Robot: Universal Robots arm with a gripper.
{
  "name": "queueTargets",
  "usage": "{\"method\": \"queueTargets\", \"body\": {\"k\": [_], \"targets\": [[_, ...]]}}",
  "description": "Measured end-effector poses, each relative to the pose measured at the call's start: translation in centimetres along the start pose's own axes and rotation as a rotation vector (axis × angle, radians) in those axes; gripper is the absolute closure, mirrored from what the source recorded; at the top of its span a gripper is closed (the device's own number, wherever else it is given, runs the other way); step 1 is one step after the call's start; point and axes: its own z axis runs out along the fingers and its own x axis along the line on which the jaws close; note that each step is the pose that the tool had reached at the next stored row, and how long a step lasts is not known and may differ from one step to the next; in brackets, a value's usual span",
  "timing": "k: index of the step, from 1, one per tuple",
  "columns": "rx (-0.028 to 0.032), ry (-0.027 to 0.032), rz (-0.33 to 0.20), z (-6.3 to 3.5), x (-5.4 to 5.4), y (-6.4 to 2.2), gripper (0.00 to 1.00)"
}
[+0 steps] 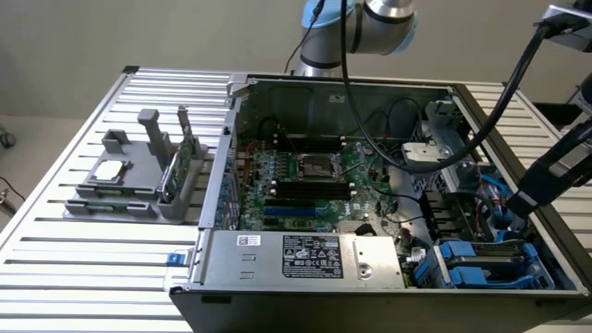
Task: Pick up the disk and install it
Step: 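Insert the first disk wire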
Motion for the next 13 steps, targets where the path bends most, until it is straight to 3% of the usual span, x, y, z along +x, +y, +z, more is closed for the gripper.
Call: {"method": "queueTargets", "body": {"k": [13], "targets": [[-0.0012,-0.0123,0.236,0.07,0.0,0.0,0.73]]}}
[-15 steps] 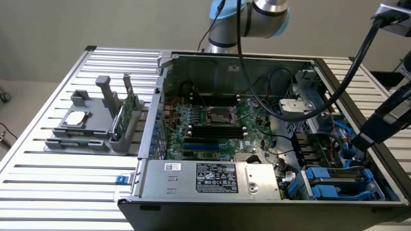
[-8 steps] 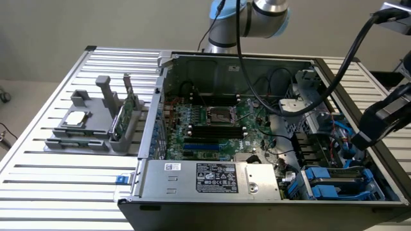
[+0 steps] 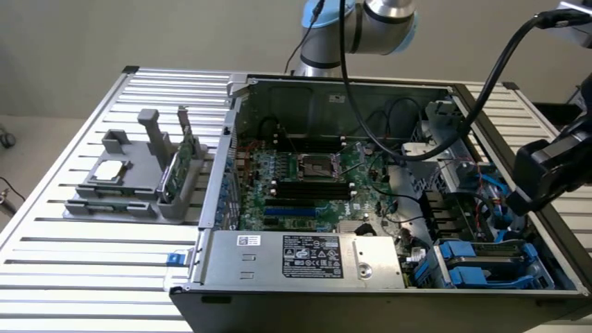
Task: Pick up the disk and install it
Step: 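Insert the first disk wire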
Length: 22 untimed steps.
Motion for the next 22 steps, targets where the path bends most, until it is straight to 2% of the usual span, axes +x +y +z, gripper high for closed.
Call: {"method": "queueTargets", "body": {"k": [10,22], "targets": [[-0.0009,-0.0087,0.168,0.04,0.0,-0.01,0.73],[-0.0075,-0.019,0.342,0.35,0.0,-0.02,0.73]]}}
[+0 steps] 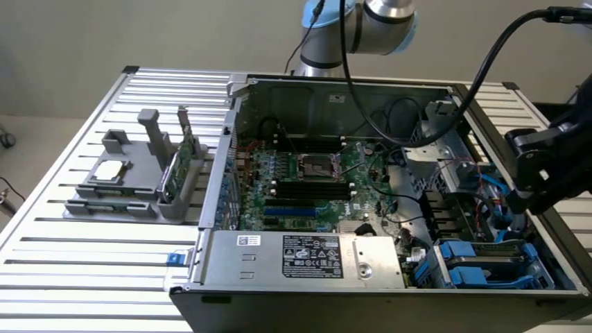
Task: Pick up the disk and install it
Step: 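Insert the first disk wire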
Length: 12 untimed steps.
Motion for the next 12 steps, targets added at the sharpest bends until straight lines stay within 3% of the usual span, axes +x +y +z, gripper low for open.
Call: {"method": "queueTargets", "body": {"k": [9,12], "targets": [[-0.0103,-0.0064,0.118,0.34,0.0,-0.02,0.73],[-0.0199,-0.0075,0.151,0.54,-0.02,-0.03,0.73]]}}
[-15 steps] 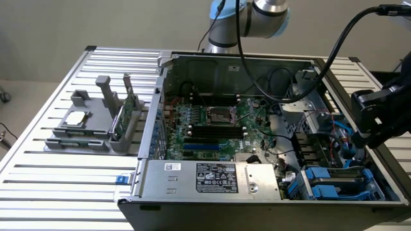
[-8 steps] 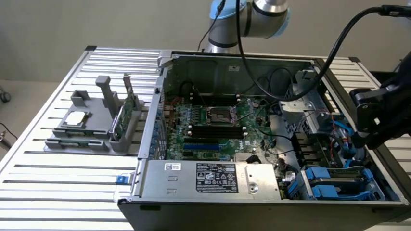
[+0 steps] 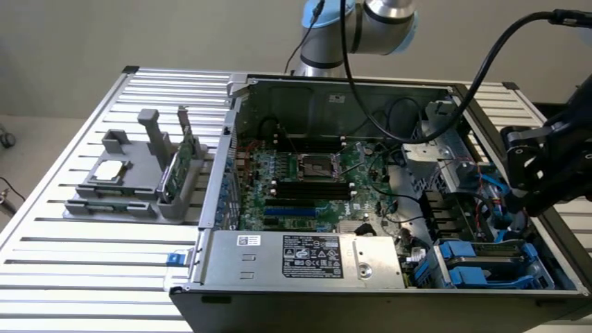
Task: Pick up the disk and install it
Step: 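Insert the first disk wire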
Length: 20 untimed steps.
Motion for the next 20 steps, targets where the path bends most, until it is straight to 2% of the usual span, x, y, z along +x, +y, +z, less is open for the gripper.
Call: {"method": "queueTargets", "body": {"k": [5,12,16,20], "targets": [[-0.0251,0.0026,0.032,0.4,-0.3,0.03,0.73],[-0.0593,0.0093,0.042,0.99,-1.6,0.14,0.73],[-0.0726,0.011,0.054,1.44,-1.9,0.0,0.73],[-0.0826,0.011,0.074,1.93,-2.0,-0.2,0.73]]}}
